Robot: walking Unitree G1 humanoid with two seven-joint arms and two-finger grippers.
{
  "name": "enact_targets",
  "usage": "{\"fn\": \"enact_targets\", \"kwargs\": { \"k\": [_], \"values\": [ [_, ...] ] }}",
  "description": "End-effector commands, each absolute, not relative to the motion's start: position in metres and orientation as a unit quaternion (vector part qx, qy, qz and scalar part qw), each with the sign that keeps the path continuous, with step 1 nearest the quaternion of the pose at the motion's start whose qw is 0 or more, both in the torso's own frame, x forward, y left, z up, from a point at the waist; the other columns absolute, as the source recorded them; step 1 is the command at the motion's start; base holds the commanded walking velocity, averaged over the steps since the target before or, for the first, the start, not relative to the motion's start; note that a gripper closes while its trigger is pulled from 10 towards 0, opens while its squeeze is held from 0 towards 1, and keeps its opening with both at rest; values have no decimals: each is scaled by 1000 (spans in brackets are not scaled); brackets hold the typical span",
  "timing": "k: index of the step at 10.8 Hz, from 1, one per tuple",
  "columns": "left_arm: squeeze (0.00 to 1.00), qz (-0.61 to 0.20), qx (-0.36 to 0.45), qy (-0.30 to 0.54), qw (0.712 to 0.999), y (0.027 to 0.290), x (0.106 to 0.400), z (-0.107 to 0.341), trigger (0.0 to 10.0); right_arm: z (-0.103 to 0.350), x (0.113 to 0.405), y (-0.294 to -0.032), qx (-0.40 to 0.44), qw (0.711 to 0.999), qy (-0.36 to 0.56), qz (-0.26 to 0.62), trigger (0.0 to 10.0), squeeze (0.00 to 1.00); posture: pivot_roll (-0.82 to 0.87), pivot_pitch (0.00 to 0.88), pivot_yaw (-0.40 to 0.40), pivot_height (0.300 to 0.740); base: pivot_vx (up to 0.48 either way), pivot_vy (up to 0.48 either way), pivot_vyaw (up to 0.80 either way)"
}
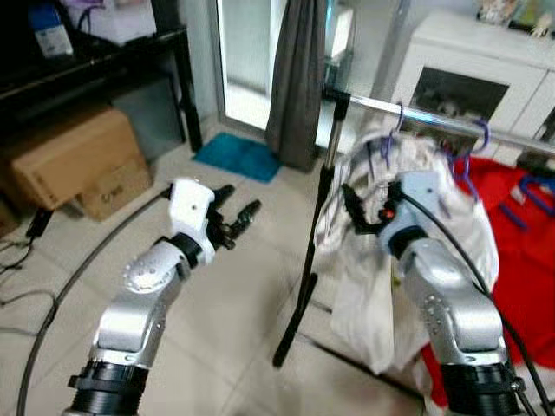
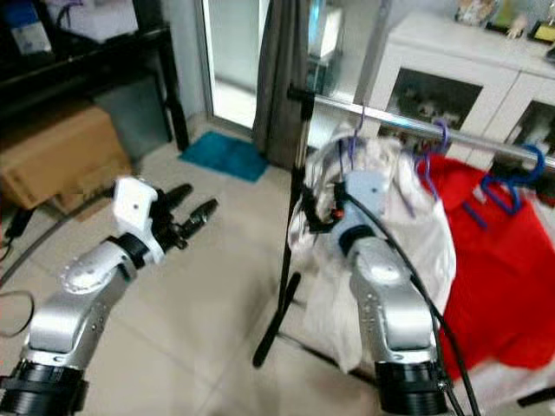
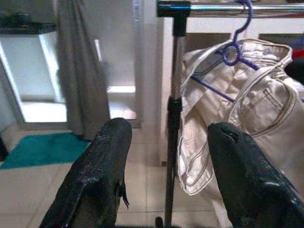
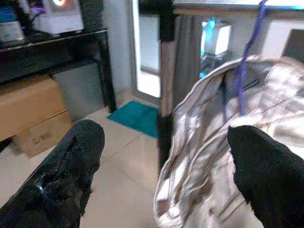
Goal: Hang hanger
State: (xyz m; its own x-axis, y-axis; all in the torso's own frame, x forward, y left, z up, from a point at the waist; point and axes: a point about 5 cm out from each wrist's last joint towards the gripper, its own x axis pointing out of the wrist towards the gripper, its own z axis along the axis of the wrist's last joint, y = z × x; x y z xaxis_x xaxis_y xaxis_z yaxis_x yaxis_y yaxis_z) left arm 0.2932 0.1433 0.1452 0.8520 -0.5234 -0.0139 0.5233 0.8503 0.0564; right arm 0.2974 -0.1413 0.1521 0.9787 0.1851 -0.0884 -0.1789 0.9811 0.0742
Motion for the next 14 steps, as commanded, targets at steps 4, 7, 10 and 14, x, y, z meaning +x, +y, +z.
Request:
{"fn": "enact_targets", "kwargs": {
  "k": [4,7,10,14],
  "values": [
    [0,-281,47,-6,958,149,297,150,10000,165,296,-142,22,996,30,86,10000,1000,-105,0,-33,740,392,0,0],
    [0,-297,48,-4,954,149,299,150,10000,172,297,-143,16,996,29,87,10000,1000,-108,0,-30,740,387,0,0],
    [0,-389,57,9,919,144,291,151,10000,176,297,-154,6,997,68,47,10000,1000,-103,0,-39,740,0,0,0],
    [0,-513,42,41,857,130,293,161,10000,189,300,-175,-4,995,101,-4,10000,0,-109,0,-37,740,0,0,0]
  ]
}}
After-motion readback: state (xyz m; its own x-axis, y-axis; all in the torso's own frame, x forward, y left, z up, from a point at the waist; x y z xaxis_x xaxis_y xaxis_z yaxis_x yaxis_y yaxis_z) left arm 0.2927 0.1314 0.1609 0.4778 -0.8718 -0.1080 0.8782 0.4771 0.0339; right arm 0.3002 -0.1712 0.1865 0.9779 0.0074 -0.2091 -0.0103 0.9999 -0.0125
